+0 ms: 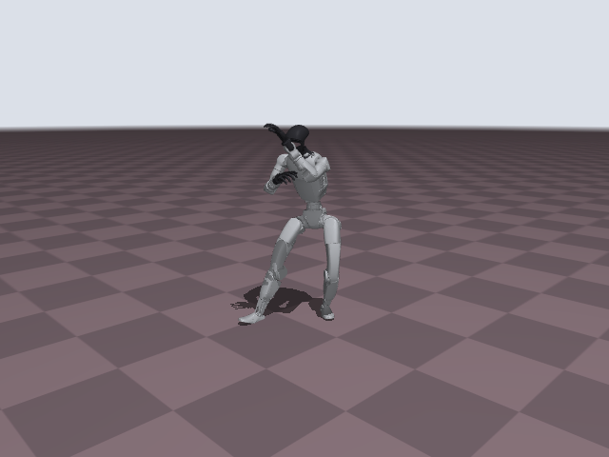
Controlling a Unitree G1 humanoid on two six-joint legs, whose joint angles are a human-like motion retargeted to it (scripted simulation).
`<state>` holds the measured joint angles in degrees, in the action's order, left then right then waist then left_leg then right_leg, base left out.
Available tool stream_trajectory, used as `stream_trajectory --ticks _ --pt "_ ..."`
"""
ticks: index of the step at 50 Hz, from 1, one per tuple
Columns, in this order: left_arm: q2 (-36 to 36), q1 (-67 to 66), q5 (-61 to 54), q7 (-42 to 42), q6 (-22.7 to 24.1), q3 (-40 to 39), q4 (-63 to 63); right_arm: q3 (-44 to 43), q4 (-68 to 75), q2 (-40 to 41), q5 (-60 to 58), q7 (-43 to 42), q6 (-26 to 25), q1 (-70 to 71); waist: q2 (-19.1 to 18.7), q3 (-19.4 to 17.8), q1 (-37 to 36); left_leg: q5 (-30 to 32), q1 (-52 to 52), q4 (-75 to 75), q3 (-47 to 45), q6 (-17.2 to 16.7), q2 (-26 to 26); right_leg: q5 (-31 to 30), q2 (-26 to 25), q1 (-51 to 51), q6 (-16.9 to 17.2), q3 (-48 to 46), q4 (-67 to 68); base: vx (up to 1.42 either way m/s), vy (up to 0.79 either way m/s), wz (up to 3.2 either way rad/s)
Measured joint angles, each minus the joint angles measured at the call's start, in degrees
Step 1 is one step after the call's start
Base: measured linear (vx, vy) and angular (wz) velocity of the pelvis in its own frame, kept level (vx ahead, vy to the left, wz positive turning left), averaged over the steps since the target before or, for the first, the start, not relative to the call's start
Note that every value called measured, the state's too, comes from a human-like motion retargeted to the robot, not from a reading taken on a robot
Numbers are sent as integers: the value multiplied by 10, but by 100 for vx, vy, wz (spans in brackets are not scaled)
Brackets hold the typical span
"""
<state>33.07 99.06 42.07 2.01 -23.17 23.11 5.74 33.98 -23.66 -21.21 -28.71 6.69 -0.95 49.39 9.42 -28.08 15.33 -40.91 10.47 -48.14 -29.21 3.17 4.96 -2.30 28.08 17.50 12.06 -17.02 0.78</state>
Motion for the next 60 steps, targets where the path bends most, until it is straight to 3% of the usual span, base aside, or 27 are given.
stream_trajectory --ticks 5,10,17,23,27,31,37,42,49,55,60 --pt "-44 -20 -3 3 22 7 121 20 -8 -16 -15 -10 2 9 -13 0 24 -3 2 10 3 -7 -5 15 -1 2 -12 6 1 1 6 7" --pt "-67 3 -17 5 42 43 123 10 -6 -12 -2 -34 3 -2 -10 2 58 -6 1 6 6 -5 0 30 -5 -1 -14 1 6 0 2 0" --pt "-21 143 -84 -70 60 140 -144 -34 14 -35 8 -114 20 63 -8 1 73 -6 2 -7 0 1 10 54 -7 -2 1 -14 11 0 0 0" --pt "2 254 -182 -136 125 295 -432 -34 45 -38 48 -186 46 162 -6 -2 50 3 10 -11 -3 10 15 60 -8 0 16 -30 7 0 0 0" --pt "19 280 -234 -152 162 367 -538 -24 60 -38 53 -209 54 215 -4 -3 28 11 20 -11 1 14 15 53 -6 2 20 -41 2 0 -1 5" --pt "48 279 -257 -150 174 385 -567 -8 71 -30 46 -205 50 244 6 -4 2 19 32 -12 11 15 10 25 0 2 18 -51 -3 -1 -7 29" --pt "106 253 -249 -125 157 335 -504 17 77 -12 38 -153 38 253 17 -7 -44 26 59 -20 36 8 -1 -40 14 2 8 -65 -12 -1 -10 50" --pt "140 204 -199 -95 104 244 -364 35 68 3 17 -87 19 236 17 -10 -79 32 84 -20 62 -1 -10 -74 25 5 -1 -81 -10 -1 -11 58" --pt "95 97 -88 -69 31 102 -88 49 56 20 -2 -47 -10 163 12 -12 -102 38 105 -8 91 -11 -13 -73 27 9 -11 -107 0 0 -9 37" --pt "37 60 -79 -62 70 95 34 35 43 14 2 -72 -2 100 15 -12 -70 39 108 -6 99 -16 -8 -66 22 7 -9 -119 3 0 -1 2" --pt "-17 84 -134 -91 111 166 -34 6 31 -3 47 -128 19 60 34 -9 -34 40 107 -5 99 -13 -1 -59 13 3 6 -132 -4 0 0 0"
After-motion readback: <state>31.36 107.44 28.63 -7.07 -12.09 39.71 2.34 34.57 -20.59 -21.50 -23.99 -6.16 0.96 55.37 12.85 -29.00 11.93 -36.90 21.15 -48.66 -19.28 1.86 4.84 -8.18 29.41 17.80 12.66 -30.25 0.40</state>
